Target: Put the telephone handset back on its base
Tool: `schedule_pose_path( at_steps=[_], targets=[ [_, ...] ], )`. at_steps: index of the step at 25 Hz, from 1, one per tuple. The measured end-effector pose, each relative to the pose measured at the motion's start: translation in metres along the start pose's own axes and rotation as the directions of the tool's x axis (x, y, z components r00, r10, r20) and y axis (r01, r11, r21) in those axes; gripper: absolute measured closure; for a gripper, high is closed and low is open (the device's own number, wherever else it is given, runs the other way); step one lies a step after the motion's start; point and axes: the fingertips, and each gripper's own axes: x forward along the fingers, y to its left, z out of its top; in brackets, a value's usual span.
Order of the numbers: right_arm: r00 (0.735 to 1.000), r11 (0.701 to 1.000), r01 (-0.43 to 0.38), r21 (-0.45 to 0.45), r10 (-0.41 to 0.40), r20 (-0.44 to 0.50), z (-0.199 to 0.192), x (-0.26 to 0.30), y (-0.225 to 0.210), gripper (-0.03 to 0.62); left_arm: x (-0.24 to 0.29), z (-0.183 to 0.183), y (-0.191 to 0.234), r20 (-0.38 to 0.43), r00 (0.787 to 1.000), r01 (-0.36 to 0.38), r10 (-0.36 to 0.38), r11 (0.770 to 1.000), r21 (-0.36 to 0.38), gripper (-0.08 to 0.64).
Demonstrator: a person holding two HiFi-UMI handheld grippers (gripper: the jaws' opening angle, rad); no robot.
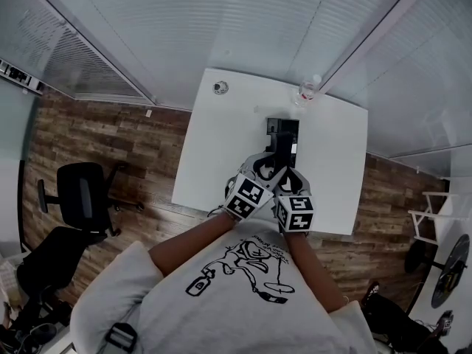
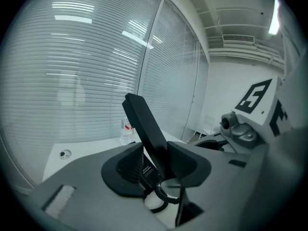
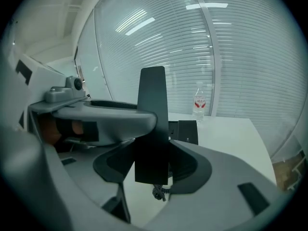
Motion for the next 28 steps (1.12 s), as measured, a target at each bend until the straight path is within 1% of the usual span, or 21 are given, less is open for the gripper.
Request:
schedule_pose_path(
  at_steps=[5,9,13,17,24,28],
  targets=[
    [0.999,1.0,0.023,0.012,-0.022,-0.043,-0.013,0.017,-0.007,0.385,0.014,-0.017,0.01,-0.038,0.999,-0.003,0.002,0.999,-0.033,0.419],
    [0.996,0.999,0.027,0.03,-0.024,-0.083,-0.023,0.032,-0.013,0.385,0.026,-0.032,0.018,-0.059,0.998,0.013,-0.017,0.998,-0.064,0.419],
    [0.993,0.999,0.03,0.044,-0.025,-0.116,-0.027,0.046,-0.016,0.385,0.036,-0.038,0.03,-0.073,0.997,0.006,-0.013,0.996,-0.086,0.419],
    [0.988,0.998,0.036,0.053,-0.027,-0.15,-0.033,0.061,-0.02,0.385,0.046,-0.051,0.039,-0.124,0.992,0.011,-0.025,0.994,-0.107,0.414],
    [0.976,0.995,0.057,0.078,-0.039,-0.214,-0.048,0.079,-0.027,0.385,0.062,-0.07,0.048,-0.182,0.982,0.025,-0.046,0.993,-0.119,0.41],
    [0.969,0.994,0.06,0.096,-0.035,-0.244,-0.054,0.087,-0.03,0.385,0.069,-0.08,0.053,-0.215,0.975,0.023,-0.054,0.99,-0.141,0.407]
  ],
)
